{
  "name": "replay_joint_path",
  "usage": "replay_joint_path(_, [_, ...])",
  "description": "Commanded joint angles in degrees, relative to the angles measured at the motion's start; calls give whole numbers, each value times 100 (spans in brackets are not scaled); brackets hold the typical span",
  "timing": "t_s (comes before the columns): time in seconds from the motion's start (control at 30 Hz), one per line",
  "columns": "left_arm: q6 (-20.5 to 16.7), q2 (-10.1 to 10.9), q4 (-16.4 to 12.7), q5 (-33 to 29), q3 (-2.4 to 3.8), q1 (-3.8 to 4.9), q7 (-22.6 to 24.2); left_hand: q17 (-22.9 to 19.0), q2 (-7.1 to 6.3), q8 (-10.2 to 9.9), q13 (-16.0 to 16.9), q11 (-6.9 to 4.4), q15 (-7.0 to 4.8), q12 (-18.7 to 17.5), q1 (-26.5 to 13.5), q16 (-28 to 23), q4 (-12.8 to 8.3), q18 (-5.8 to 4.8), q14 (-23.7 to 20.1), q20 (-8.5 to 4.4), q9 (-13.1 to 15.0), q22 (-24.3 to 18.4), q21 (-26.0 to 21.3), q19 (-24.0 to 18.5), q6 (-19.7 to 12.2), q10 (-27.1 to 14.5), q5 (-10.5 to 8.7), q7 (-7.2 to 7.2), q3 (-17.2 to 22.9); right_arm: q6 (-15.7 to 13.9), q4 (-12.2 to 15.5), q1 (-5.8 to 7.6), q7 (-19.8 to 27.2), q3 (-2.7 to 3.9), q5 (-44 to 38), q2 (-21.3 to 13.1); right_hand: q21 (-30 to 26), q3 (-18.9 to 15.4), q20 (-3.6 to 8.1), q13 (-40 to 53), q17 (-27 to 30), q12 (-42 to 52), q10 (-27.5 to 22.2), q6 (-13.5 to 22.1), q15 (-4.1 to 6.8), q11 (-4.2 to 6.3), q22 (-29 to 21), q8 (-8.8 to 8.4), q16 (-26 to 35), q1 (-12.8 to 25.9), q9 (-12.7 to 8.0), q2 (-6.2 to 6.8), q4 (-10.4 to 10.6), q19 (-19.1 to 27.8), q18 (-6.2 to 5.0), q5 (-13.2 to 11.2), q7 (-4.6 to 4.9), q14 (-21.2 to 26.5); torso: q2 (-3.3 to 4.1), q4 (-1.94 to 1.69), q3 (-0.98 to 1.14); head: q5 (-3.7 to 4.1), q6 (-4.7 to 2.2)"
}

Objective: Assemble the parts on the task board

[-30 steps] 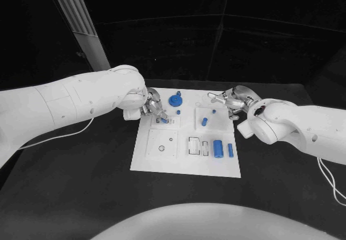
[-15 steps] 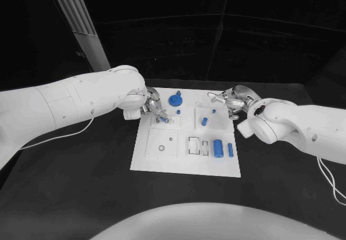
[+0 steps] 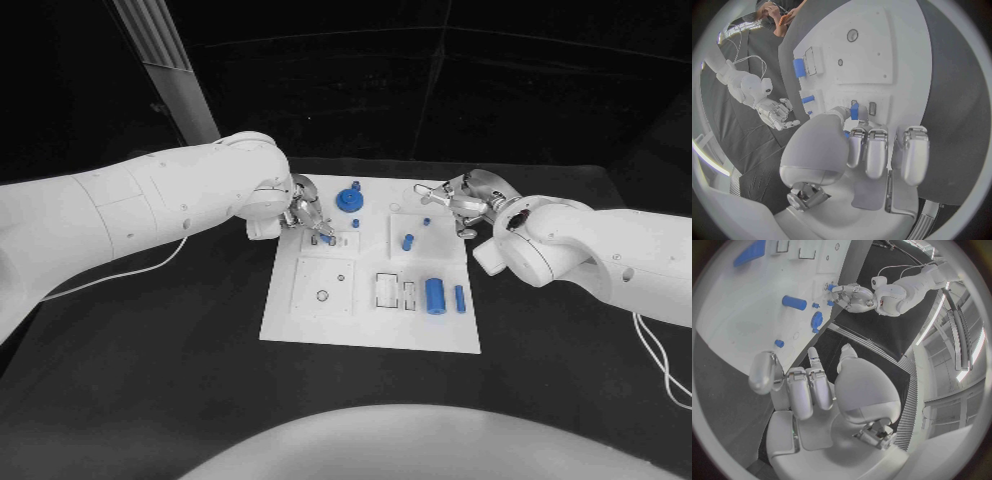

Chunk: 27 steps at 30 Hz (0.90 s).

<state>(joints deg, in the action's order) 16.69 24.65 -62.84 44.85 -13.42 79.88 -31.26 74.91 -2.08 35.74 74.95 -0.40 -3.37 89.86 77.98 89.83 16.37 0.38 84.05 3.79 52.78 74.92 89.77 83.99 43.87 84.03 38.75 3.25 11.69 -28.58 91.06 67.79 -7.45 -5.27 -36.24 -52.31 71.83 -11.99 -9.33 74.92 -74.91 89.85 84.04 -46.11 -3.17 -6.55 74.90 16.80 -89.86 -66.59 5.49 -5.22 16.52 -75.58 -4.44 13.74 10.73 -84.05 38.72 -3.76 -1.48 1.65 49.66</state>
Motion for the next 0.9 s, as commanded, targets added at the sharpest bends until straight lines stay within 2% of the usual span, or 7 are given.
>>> replay_joint_path(0.03, [53, -21, 22, 30, 3, -4, 101, 1509, 23, -5, 1505, 33, 53, 14, -25, 17, -71, -38, 595, 13, 17, 1508, 23, 601, -42, 597, -68, 0, 119, 2, 19, 7, 32, 3, -17, -1, -31, -27, 18, 1508, -1509, 15, 596, 35, 24, 1, 530, 15, -14, -31, 9, -6, 4, 6, -65, 29, 4, -595, 2, 0, -2, 4, 2])
replay_joint_path(0.23, [109, -40, 70, 30, 3, -16, 101, 1509, 39, -11, 1505, 36, 59, 14, -32, 17, -56, -38, 595, 19, 26, 1508, 23, 601, -50, 597, -157, 4, 147, 8, 25, 7, 25, 3, -17, -7, -31, -27, 18, 1508, -1509, 15, 596, 35, 24, 1, 530, 15, -14, -31, 9, -6, 4, 6, -65, 29, 4, -595, 2, -4, 0, 12, 12])
replay_joint_path(0.9, [240, -104, 149, 30, 3, -71, 121, 1509, 43, -20, 1505, 41, 63, 14, -40, 17, -46, -38, 595, 23, 31, 1508, 23, 601, -61, 597, -221, 8, 162, 8, 42, 7, 13, 3, -17, -7, -33, -29, 18, 1508, -1509, 15, 596, 37, 24, 1, 530, 18, -14, -32, 9, -9, 6, 7, -66, 28, 4, -595, -1, -7, 0, 32, 34])
